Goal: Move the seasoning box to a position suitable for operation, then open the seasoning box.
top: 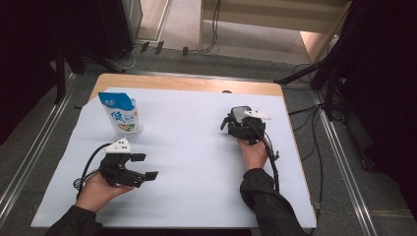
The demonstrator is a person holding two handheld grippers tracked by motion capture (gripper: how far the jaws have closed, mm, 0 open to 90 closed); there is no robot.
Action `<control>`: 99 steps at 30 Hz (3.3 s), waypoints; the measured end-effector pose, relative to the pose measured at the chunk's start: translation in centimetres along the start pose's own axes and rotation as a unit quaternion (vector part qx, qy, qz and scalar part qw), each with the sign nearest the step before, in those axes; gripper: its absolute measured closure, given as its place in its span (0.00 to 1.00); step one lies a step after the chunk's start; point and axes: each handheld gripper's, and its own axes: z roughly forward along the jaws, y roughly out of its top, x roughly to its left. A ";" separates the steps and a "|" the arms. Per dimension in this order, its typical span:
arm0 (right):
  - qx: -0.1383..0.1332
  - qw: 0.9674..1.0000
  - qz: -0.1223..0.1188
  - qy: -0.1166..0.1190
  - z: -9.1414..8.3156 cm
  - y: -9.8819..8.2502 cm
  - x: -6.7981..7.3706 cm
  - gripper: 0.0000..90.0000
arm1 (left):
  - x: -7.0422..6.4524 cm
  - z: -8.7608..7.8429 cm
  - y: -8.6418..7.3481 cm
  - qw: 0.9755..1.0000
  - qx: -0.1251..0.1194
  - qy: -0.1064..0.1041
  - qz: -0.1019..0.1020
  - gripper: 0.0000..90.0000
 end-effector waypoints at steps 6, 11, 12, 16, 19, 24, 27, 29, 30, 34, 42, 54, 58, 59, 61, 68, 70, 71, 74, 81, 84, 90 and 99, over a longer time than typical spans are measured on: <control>-0.002 1.000 0.005 0.009 -0.7 0.4 0.0 0.18 | 0.4 0.0 0.3 1.000 -0.013 -0.003 -0.020 0.19; -0.007 1.000 -0.006 0.024 -1.9 0.7 0.4 0.18 | 0.7 0.1 0.6 1.000 -0.007 -0.011 -0.025 0.26; -0.006 1.000 -0.011 0.027 -2.2 0.8 0.6 0.18 | 0.7 0.1 0.6 1.000 -0.007 -0.011 -0.025 0.27; -0.009 0.999 -0.018 0.044 -3.2 0.6 1.4 0.18 | 0.7 0.3 0.9 1.000 0.002 -0.004 -0.010 0.29; -0.006 0.998 -0.022 0.053 -3.7 0.4 1.9 0.18 | 0.7 0.3 1.0 1.000 0.000 -0.006 -0.007 0.33; -0.001 0.997 -0.035 0.071 -4.8 -0.4 3.1 0.18 | 1.1 0.4 1.6 1.000 0.006 -0.004 -0.009 0.39; 0.001 0.996 -0.036 0.079 -5.2 -0.8 3.5 0.18 | 1.2 0.5 1.8 1.000 0.003 -0.003 -0.006 0.41; 0.001 0.996 -0.037 0.083 -5.3 -0.9 3.7 0.18 | 1.2 0.6 1.9 1.000 0.005 -0.002 -0.006 0.41; 0.002 0.996 -0.039 0.085 -5.5 -1.1 3.9 0.18 | 1.3 0.7 2.0 1.000 0.005 -0.004 -0.005 0.41; 0.005 0.994 -0.050 0.101 -5.9 -1.6 5.2 0.18 | 1.5 0.9 2.1 1.000 0.006 -0.005 -0.004 0.42; 0.016 0.988 -0.069 0.140 -6.4 -2.8 8.4 0.18 | 1.8 1.0 2.5 1.000 0.012 -0.010 0.000 0.48; 0.030 0.978 -0.109 0.177 -5.7 -4.2 12.3 0.18 | 2.2 1.0 2.5 1.000 0.007 -0.004 0.002 0.51; 0.029 0.975 -0.118 0.185 -5.5 -4.5 13.0 0.18 | 2.2 1.1 2.4 1.000 0.009 -0.003 0.003 0.50; 0.027 0.975 -0.122 0.185 -5.5 -4.5 13.2 0.18 | 2.2 1.2 2.5 1.000 0.011 -0.002 0.003 0.50; 0.023 0.974 -0.127 0.186 -5.4 -4.7 13.4 0.18 | 2.2 1.3 2.5 1.000 0.012 0.000 0.005 0.51; 0.020 0.971 -0.133 0.199 -5.4 -4.9 13.4 0.15 | 2.1 1.6 2.5 1.000 0.011 -0.003 0.008 0.50; 0.020 0.970 -0.126 0.205 -5.5 -4.7 13.2 0.15 | 2.1 1.7 2.5 1.000 0.012 -0.004 0.010 0.51; 0.023 0.971 -0.124 0.205 -5.6 -4.6 13.1 0.15 | 2.1 1.8 2.5 1.000 0.015 -0.005 0.010 0.51; 0.024 0.969 -0.130 0.207 -6.3 -4.5 12.8 0.13 | 2.0 2.2 2.7 1.000 0.017 -0.008 0.013 0.53; 0.037 0.964 -0.114 0.236 -8.7 -4.2 11.2 0.15 | 1.7 2.4 3.6 0.999 0.016 -0.027 0.027 0.63; 0.034 0.962 -0.116 0.245 -9.6 -4.3 10.6 0.18 | 1.8 2.4 4.0 0.999 0.011 -0.028 0.032 0.72; 0.032 0.958 -0.111 0.261 -10.8 -4.6 9.0 0.43 | 1.4 2.9 5.1 0.997 0.025 -0.042 0.055 0.97; 0.037 0.957 -0.103 0.268 -10.4 -4.6 8.3 0.89 | 2.0 4.8 5.6 0.998 0.025 -0.038 0.052 1.00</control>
